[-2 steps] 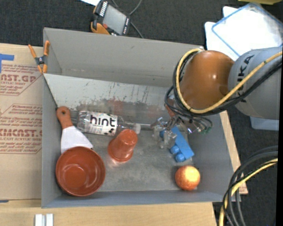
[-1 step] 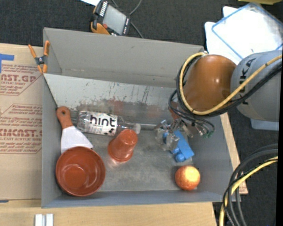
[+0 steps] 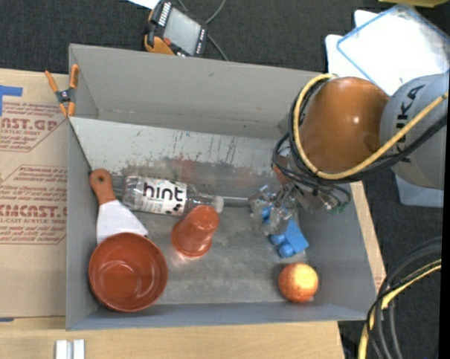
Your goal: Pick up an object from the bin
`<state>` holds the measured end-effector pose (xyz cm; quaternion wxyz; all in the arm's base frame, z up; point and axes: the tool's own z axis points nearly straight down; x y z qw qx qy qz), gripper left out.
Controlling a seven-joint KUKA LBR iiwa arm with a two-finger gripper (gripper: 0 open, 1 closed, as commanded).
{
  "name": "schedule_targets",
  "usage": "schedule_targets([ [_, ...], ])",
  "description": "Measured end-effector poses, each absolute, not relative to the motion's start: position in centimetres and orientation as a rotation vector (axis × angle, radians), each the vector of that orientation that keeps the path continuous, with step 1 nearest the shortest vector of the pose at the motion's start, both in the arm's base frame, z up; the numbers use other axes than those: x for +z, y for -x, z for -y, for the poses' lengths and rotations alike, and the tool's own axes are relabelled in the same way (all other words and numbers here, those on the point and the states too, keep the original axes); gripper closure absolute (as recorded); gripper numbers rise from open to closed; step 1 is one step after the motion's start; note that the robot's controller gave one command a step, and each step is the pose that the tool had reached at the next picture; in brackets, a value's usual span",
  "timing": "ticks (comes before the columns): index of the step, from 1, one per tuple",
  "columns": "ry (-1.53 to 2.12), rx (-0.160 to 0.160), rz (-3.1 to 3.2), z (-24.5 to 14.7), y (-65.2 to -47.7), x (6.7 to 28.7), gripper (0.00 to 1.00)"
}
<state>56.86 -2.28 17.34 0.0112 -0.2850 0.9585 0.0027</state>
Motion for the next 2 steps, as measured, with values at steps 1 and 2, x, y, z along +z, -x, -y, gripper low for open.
schedule_targets([
  [1,0.794,0.014,-3.025,4.5,-58.1,15.1,1.0],
  [2,0.858,0.009,-2.992,3.3,-56.7,20.6,1.0],
])
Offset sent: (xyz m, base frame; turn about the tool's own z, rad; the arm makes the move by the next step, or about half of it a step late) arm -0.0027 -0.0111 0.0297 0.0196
